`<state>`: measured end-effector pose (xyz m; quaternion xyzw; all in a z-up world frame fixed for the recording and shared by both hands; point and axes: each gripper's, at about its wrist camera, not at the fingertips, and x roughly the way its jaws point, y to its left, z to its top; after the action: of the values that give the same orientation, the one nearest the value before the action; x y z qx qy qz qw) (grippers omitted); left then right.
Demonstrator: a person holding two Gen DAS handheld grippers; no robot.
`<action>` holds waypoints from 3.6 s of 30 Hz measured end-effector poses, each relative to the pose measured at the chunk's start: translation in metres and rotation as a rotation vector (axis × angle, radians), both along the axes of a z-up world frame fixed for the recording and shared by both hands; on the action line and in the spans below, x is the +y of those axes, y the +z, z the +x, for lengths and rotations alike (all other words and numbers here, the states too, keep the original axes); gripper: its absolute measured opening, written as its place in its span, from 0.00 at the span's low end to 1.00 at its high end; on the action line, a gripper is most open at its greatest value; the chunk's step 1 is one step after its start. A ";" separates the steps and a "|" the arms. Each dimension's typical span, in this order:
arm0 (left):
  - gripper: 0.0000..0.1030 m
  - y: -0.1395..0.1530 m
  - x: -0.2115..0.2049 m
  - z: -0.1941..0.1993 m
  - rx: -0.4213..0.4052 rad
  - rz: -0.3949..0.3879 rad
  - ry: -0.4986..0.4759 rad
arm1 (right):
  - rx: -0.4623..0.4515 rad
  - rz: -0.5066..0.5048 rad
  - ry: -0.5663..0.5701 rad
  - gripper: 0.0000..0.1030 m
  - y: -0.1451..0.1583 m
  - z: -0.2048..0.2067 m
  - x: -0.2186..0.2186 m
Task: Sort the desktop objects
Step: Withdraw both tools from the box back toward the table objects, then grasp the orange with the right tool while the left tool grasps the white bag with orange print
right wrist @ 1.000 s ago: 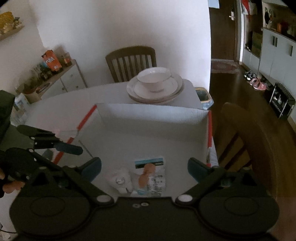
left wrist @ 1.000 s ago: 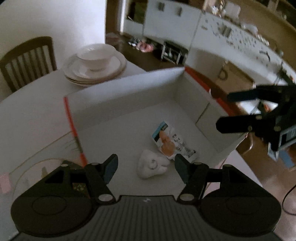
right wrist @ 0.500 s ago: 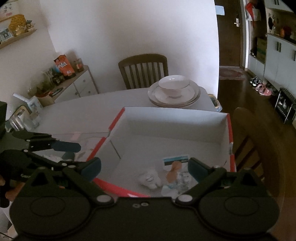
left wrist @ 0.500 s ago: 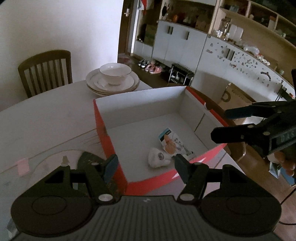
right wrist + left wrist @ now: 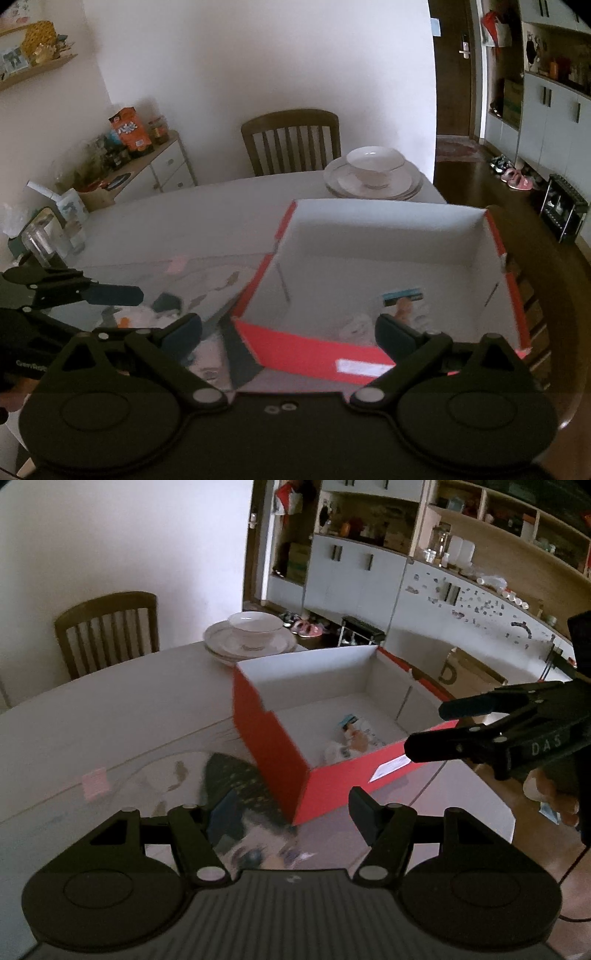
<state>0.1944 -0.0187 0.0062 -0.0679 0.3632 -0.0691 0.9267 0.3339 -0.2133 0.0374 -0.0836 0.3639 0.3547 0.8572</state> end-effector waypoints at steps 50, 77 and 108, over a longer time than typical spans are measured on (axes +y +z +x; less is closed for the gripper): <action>0.96 -0.105 0.167 -0.036 0.141 0.067 -0.071 | 0.105 -0.125 -0.230 0.98 -0.115 -0.048 0.114; 0.96 -0.129 0.168 -0.015 0.192 0.043 -0.103 | 0.104 -0.200 -0.099 0.80 -0.124 -0.089 0.158; 0.44 -0.120 0.165 -0.016 0.188 -0.034 -0.067 | 0.128 -0.205 -0.113 0.41 -0.134 -0.096 0.153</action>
<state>0.1786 0.1466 -0.1140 -0.0775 0.4496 -0.0994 0.8843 0.2382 -0.0603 -0.0964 -0.1272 0.4562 0.2716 0.8378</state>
